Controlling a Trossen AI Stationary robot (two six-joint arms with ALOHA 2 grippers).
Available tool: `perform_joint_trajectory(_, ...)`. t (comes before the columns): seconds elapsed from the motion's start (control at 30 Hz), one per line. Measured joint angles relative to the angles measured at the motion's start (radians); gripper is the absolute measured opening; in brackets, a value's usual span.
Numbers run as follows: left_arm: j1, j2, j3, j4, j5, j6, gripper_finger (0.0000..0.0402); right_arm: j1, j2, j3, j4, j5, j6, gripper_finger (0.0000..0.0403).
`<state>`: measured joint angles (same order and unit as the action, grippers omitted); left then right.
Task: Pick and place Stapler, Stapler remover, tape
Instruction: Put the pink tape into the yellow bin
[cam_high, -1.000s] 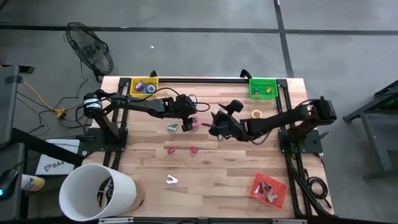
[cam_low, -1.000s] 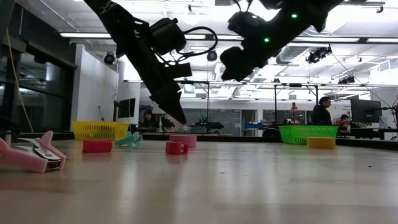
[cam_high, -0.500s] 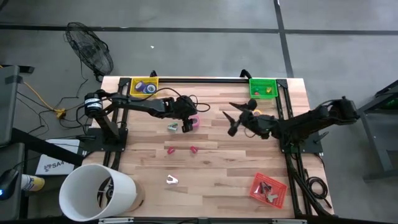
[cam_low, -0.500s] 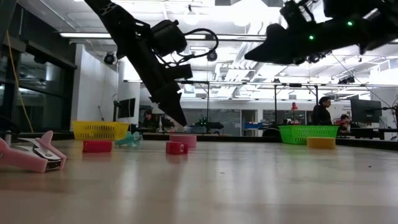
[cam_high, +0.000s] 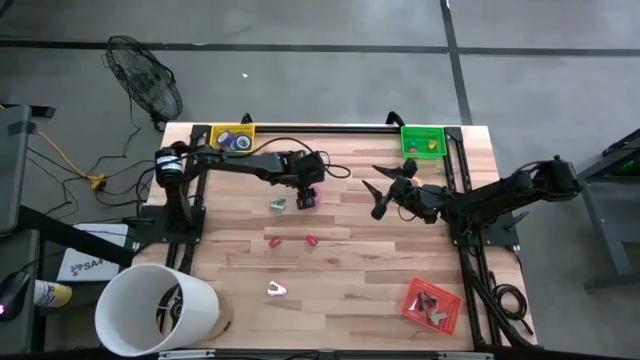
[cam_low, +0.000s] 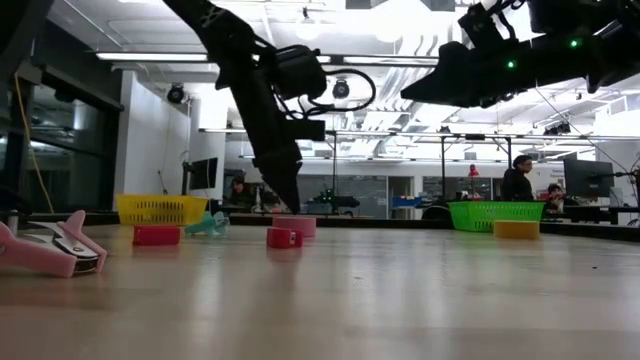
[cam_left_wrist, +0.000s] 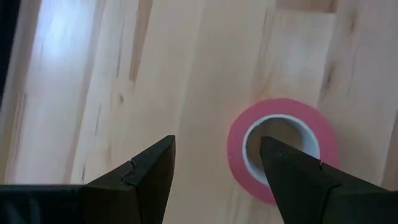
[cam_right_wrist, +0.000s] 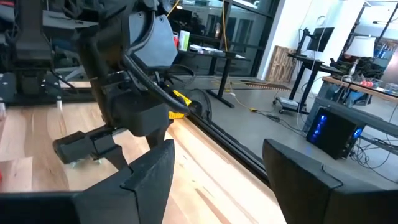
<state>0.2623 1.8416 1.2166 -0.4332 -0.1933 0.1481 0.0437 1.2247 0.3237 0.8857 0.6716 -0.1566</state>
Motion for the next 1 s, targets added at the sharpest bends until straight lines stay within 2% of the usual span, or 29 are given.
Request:
perform_joint_trajectory(0.33, 0.0, 0.027, 0.001, -0.022, 0.057, 0.0, 0.023, 0.0, 0.0, 0.0, -0.013, 0.001, 0.002, 0.0236)
perform_joint_trajectory(0.6, 0.0, 0.052, 0.002, -0.011, 0.048, -0.002, 0.0223, 0.0, 0.0, 0.0, -0.013, 0.001, 0.002, 0.0236)
perform_joint_trajectory(0.73, 0.0, 0.052, 0.001, -0.013, 0.051, 0.003, 0.0186, 0.0, 0.0, 0.0, -0.013, 0.001, 0.002, 0.0236)
perform_joint_trajectory(1.0, 0.0, 0.053, 0.001, -0.019, 0.053, 0.028, 0.0065, 0.0, 0.0, 0.0, -0.013, 0.001, 0.003, 0.0236)
